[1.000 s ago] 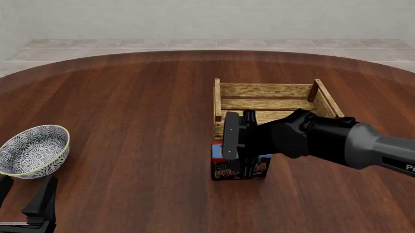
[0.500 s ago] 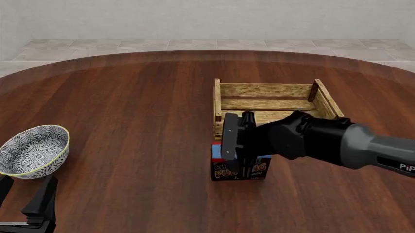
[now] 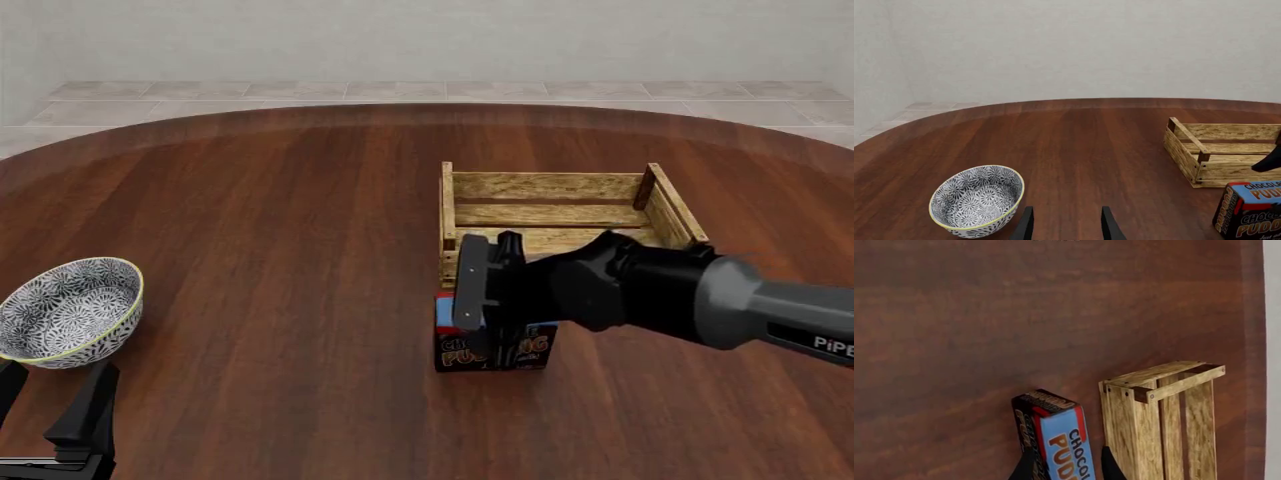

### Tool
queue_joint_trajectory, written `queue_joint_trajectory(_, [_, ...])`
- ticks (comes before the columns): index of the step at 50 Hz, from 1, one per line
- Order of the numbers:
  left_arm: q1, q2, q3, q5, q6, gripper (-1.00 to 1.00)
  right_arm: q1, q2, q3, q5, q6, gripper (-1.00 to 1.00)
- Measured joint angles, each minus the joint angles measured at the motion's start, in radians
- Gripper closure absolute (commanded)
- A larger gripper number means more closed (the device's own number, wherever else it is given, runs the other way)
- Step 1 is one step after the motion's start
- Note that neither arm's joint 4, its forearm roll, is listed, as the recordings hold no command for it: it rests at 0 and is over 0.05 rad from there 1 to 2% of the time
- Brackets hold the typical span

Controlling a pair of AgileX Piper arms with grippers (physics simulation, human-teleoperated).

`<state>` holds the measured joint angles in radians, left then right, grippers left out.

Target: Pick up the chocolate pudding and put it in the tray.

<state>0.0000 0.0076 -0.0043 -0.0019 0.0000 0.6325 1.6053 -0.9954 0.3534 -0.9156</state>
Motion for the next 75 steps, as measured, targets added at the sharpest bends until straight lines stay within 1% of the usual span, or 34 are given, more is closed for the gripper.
queue_joint_trajectory(24, [0.000,0.000,0.000,0.000,0.000,-1.00,-0.009,0.020,0.009,-0.021,0.011,-1.00])
queue_joint_trajectory(45, [0.000,0.000,0.000,0.000,0.000,-1.00,-0.031,0.041,0.003,-0.023,0.007,-1.00])
queue_joint_trajectory(75, [0.000,0.000,0.000,0.000,0.000,-1.00,-0.029,0.060,-0.007,-0.031,0.013,-1.00])
